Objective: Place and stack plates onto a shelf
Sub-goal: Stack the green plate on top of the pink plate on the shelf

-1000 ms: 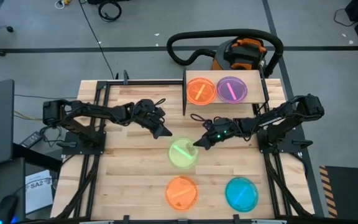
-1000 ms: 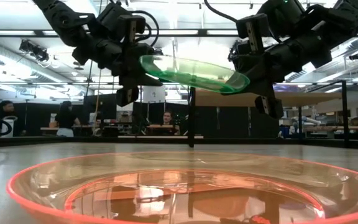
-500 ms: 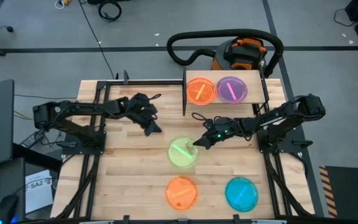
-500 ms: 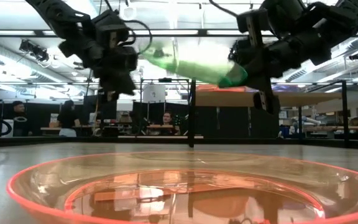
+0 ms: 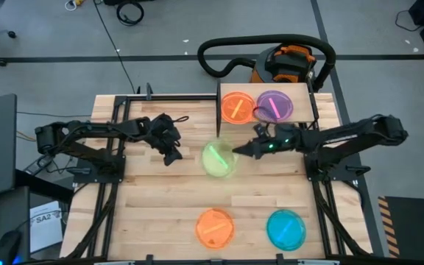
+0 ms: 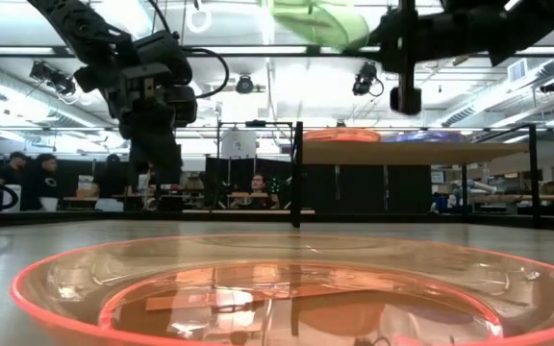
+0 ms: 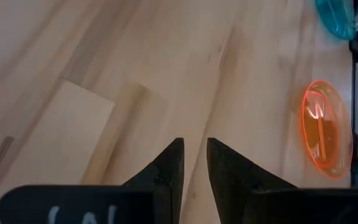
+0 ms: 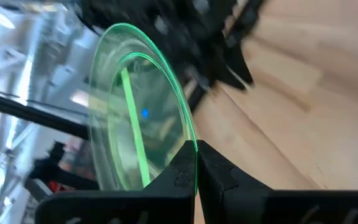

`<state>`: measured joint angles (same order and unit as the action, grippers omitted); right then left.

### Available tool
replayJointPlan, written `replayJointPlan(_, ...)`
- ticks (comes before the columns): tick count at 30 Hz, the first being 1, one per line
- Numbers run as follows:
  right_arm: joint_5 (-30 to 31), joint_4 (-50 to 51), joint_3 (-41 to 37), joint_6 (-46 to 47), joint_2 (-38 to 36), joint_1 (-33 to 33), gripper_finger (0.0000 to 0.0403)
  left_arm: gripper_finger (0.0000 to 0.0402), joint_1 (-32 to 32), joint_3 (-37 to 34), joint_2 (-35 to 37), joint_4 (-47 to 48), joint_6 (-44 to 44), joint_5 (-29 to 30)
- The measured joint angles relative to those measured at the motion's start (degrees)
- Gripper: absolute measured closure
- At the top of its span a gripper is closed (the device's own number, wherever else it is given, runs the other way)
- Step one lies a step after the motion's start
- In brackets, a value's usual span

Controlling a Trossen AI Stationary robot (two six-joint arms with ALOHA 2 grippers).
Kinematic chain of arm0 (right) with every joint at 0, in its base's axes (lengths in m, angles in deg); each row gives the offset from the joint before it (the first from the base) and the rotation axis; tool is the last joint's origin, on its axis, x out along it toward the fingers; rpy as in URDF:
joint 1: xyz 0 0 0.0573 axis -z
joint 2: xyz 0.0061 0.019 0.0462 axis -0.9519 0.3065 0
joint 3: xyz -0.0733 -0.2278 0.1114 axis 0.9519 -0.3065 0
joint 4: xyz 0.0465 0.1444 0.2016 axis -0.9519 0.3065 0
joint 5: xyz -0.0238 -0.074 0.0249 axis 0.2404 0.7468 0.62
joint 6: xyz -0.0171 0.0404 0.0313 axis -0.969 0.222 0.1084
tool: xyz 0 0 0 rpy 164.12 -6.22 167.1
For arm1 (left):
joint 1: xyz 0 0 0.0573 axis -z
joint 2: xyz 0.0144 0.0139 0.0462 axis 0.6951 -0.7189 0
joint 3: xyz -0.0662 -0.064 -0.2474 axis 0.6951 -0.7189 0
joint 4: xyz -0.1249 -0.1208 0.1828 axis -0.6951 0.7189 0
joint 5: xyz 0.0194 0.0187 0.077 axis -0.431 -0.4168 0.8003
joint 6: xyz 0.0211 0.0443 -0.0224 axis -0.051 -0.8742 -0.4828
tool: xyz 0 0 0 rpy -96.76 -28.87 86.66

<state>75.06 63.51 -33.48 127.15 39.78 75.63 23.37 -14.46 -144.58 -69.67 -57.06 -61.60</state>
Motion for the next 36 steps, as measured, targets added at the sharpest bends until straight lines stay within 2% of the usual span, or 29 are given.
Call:
replayJointPlan(9,0.11,1.80,0.00,0.00,-13.02,7.46,0.0394,0.0326,0.00,-1.36,0.00,-3.01,0.09,0.12)
replayJointPlan(21,-2.06,14.41,0.20,-0.04,-26.31,17.26,0.0395,0.0326,0.00,-1.36,0.00,-3.21,0.09,0.12)
replayJointPlan(24,-3.08,26.25,4.51,-2.54,-28.31,19.85,0.0396,0.0326,0.00,-1.36,0.00,-3.24,0.10,0.12)
replayJointPlan(29,-0.95,53.44,19.22,-12.41,-27.64,23.94,0.0396,0.0326,0.00,-1.36,0.00,-3.60,0.42,0.12)
replayJointPlan(36,10.69,77.68,37.66,-20.12,-23.38,29.29,0.0396,0.0326,0.00,-1.36,-0.01,-6.26,1.65,0.12)
